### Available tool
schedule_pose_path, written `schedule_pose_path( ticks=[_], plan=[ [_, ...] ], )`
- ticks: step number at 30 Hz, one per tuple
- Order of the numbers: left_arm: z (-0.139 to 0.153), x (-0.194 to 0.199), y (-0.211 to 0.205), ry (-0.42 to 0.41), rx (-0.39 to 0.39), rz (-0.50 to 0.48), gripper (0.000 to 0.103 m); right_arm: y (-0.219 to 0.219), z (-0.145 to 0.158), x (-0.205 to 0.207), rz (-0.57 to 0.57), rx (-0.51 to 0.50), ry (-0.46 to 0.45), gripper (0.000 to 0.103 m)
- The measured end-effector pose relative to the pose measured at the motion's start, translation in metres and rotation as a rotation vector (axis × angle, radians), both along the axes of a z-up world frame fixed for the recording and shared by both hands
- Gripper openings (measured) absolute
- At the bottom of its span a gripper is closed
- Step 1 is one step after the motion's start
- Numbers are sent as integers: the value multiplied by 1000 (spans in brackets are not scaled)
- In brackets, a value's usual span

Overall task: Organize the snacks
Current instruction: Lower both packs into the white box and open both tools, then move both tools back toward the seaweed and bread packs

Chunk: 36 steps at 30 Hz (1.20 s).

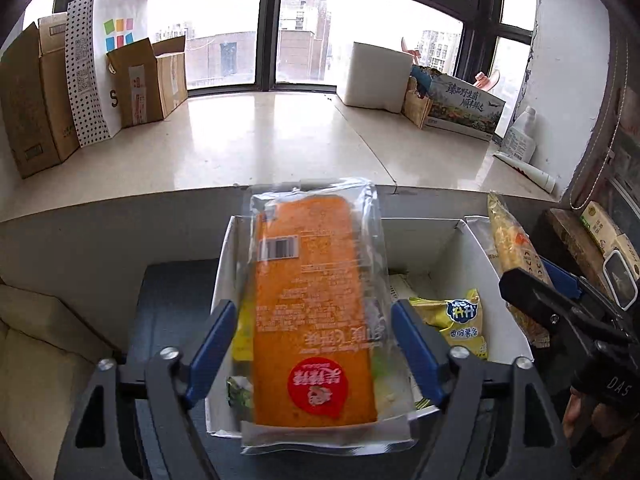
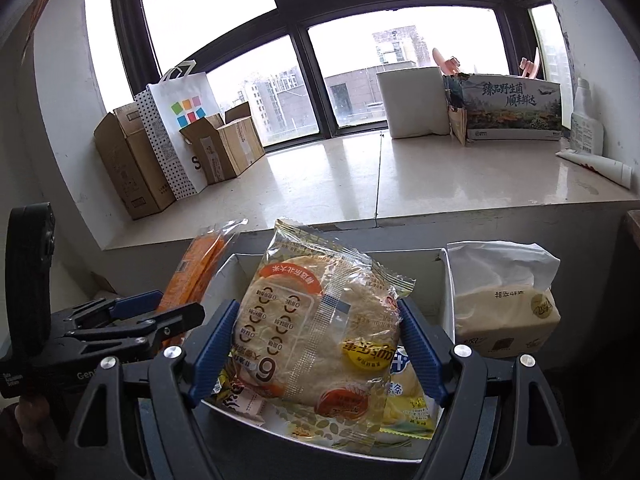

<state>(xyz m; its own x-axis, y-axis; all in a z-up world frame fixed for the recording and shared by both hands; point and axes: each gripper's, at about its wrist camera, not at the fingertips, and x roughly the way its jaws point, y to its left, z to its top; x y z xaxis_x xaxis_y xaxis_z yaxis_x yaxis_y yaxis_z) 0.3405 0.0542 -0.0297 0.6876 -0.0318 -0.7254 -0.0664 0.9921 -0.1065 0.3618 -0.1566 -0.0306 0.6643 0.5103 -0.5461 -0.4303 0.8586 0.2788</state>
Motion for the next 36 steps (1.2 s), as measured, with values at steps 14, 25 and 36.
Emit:
schedule_pose_path(
  ticks=[14, 25, 36],
  plan=[
    [-10, -25, 4, -2, 56, 1, 103, -7, -15, 12, -37, -16, 92, 103],
    [23, -131, -27, -106, 72, -115, 103, -55, 25, -98, 74, 28, -55, 103],
    [-12, -237, -48, -66, -49, -162, 103, -130, -47, -212, 27, -81, 4, 103]
  ],
)
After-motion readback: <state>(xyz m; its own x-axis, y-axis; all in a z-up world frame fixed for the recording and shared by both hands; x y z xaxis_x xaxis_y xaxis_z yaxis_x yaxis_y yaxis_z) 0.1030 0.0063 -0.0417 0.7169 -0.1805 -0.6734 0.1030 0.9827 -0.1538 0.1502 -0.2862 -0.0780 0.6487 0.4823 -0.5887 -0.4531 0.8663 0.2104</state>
